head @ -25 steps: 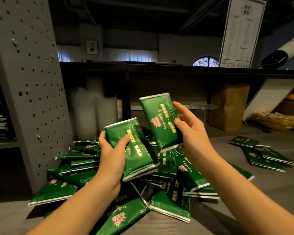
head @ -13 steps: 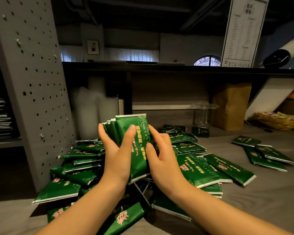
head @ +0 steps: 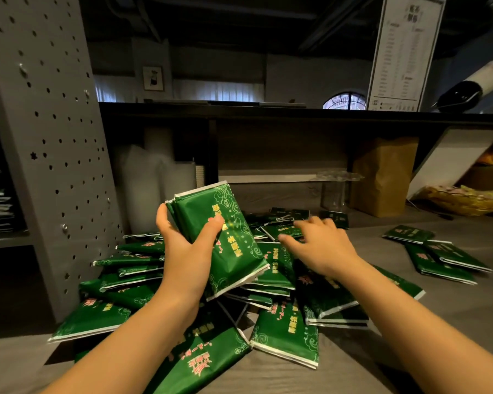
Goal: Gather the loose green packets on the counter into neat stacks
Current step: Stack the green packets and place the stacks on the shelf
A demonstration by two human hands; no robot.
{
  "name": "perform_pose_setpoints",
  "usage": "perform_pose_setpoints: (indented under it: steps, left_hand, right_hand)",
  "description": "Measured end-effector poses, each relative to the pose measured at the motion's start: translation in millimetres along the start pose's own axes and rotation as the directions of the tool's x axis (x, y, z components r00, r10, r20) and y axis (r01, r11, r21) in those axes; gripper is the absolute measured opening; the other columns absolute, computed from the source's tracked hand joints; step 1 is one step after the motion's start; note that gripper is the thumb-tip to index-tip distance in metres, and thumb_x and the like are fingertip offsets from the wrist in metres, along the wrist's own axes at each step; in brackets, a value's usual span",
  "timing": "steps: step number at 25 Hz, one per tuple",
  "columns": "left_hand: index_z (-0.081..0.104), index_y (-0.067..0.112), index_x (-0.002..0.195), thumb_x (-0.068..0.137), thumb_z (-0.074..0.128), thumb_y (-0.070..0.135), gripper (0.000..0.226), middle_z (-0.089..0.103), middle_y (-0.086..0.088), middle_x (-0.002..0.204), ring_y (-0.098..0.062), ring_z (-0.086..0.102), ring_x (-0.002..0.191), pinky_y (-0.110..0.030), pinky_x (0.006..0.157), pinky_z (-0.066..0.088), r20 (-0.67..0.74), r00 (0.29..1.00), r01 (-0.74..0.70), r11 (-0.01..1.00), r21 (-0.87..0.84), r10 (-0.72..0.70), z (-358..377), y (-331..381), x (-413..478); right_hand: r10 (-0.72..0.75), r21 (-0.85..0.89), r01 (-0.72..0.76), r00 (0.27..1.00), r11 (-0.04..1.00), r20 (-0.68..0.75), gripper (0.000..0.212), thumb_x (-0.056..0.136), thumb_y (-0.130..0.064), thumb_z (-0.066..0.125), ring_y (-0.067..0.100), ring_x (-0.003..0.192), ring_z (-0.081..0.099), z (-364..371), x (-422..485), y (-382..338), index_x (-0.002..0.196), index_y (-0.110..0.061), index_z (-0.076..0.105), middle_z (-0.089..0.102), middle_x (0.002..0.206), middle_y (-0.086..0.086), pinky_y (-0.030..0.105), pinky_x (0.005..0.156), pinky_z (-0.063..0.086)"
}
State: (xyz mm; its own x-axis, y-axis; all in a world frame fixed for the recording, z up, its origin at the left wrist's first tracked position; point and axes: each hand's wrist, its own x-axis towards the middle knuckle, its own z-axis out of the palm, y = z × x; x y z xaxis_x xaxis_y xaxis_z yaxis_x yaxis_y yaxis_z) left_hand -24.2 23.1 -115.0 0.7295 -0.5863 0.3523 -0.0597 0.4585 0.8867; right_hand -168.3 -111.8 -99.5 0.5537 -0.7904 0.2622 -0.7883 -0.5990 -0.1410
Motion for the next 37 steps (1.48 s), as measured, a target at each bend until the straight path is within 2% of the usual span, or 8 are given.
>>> perform_pose_setpoints:
  steps: [4, 6, 14, 19, 22, 28, 33, 37]
  left_hand:
    - [0.019, 0.040, 0.141, 0.085, 0.065, 0.022, 0.074, 0.054, 0.004, 0.122, -0.017, 0.060, 0.105, -0.041, 0.084, 0.052, 0.003, 0.999, -0.032, 0.999, 0.001, 0.032, -1, 4, 1]
    - [0.020, 0.041, 0.140, 0.085, 0.066, 0.022, 0.074, 0.053, 0.004, 0.123, -0.018, 0.059, 0.107, -0.043, 0.086, 0.052, 0.010, 0.999, -0.037, 0.999, 0.005, 0.037, -1, 3, 0]
    - [0.022, 0.037, 0.141, 0.086, 0.064, 0.018, 0.072, 0.054, 0.003, 0.122, -0.018, 0.061, 0.104, -0.038, 0.078, 0.053, 0.002, 1.000, -0.021, 0.999, -0.029, 0.021, 0, 5, 2]
    - [0.024, 0.036, 0.142, 0.086, 0.064, 0.019, 0.070, 0.058, 0.003, 0.121, -0.019, 0.064, 0.099, -0.034, 0.071, 0.055, 0.041, 0.998, 0.042, 0.999, -0.020, -0.041, 2, 4, -1]
    - [0.030, 0.033, 0.139, 0.087, 0.063, 0.017, 0.064, 0.063, 0.003, 0.111, -0.016, 0.066, 0.093, -0.028, 0.062, 0.054, 0.053, 0.996, 0.069, 0.997, -0.041, -0.066, 4, 4, -3]
    - [0.030, 0.038, 0.134, 0.094, 0.052, 0.027, 0.047, 0.061, -0.001, 0.116, -0.021, 0.066, 0.098, -0.042, 0.075, 0.057, 0.023, 0.998, 0.058, 0.994, -0.088, -0.057, 7, 5, -4]
    - [0.018, 0.034, 0.144, 0.094, 0.038, 0.055, 0.058, 0.050, -0.012, 0.136, -0.029, 0.058, 0.114, -0.052, 0.093, 0.049, -0.015, 0.999, 0.038, 0.992, -0.119, -0.040, 5, 3, 0]
    - [0.012, 0.038, 0.145, 0.067, 0.069, 0.059, 0.099, 0.054, -0.006, 0.130, -0.023, 0.062, 0.107, -0.044, 0.082, 0.054, 0.083, 0.995, 0.054, 0.995, -0.084, -0.047, 6, 7, -7]
  right_hand:
    - [0.040, -0.001, -0.041, 0.964, 0.999, 0.265, 0.065, 0.074, -0.080, 0.043, 0.030, 0.120, 0.047, 14, 4, 2, 0.087, -0.017, 0.054, 0.055, 0.111, 0.007, 0.045, 0.103, 0.035]
    - [0.017, 0.158, -0.059, 0.966, 0.986, 0.257, 0.058, 0.075, -0.071, 0.055, 0.027, 0.110, 0.054, 17, 5, 3, 0.097, -0.017, 0.055, 0.060, 0.109, 0.003, 0.044, 0.100, 0.040]
    - [0.039, 0.433, 0.053, 0.979, 0.900, -0.201, 0.017, 0.095, -0.028, 0.051, 0.021, 0.102, 0.060, 8, 10, 10, 0.110, -0.026, 0.045, 0.065, 0.100, -0.004, 0.039, 0.095, 0.039]
    - [0.001, 0.938, 0.216, 0.974, 0.272, -0.225, 0.023, 0.097, -0.009, 0.046, -0.003, 0.082, 0.064, -10, -2, -5, 0.115, -0.023, 0.049, 0.063, 0.104, -0.008, 0.014, 0.067, 0.052]
    - [-0.177, 0.990, 0.138, 0.974, -0.029, -0.141, 0.030, 0.096, -0.004, 0.045, 0.011, 0.084, 0.069, -18, -14, -20, 0.115, -0.024, 0.057, 0.070, 0.102, -0.002, 0.026, 0.070, 0.058]
    - [-0.202, 0.941, 0.242, 0.960, 0.236, -0.196, 0.033, 0.090, -0.023, 0.055, 0.012, 0.112, 0.059, 5, -29, -55, 0.120, -0.037, 0.052, 0.058, 0.123, -0.002, 0.037, 0.097, 0.049]
    - [-0.237, 0.939, 0.282, 0.943, 0.196, -0.234, 0.041, 0.095, -0.015, 0.049, 0.006, 0.122, 0.051, 18, -40, -74, 0.130, -0.036, 0.042, 0.053, 0.131, -0.008, 0.036, 0.107, 0.041]
    - [-0.270, 0.947, 0.274, 0.937, 0.171, -0.222, 0.046, 0.097, -0.003, 0.041, -0.004, 0.115, 0.053, 13, -43, -74, 0.130, -0.035, 0.037, 0.056, 0.122, -0.019, 0.023, 0.103, 0.043]
